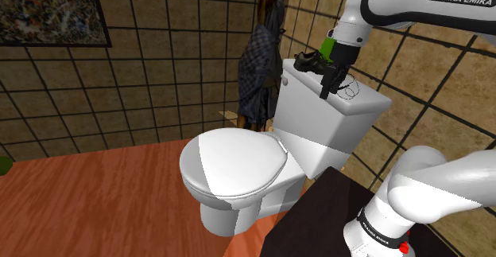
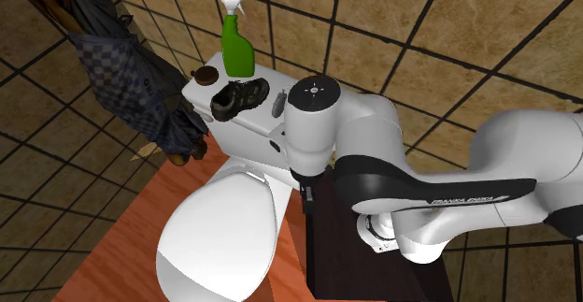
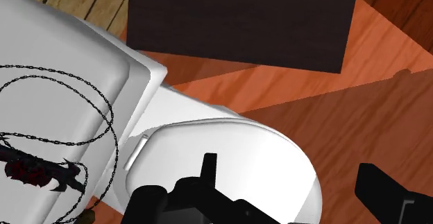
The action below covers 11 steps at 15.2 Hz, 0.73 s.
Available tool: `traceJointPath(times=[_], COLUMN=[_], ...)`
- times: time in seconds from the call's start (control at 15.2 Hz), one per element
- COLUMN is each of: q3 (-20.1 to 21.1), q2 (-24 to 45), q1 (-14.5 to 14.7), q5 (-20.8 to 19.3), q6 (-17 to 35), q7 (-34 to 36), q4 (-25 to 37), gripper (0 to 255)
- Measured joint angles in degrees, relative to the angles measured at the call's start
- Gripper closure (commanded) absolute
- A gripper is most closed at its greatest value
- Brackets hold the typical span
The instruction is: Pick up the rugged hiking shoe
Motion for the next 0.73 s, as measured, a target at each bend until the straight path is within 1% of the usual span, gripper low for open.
traceJointPath(times=[0.33, 0.59, 0.73], q3=[-7.3, -13.5, -16.4], q2=[3.9, 9.0, 11.5], q1=[0.8, 2.0, 2.9], q5=[-2.9, -3.8, -3.6], q6=[2.2, 3.2, 4.0], q7=[-11.6, -21.4, -26.1], q4=[4.4, 10.4, 13.1], gripper=[0, 0, 0])
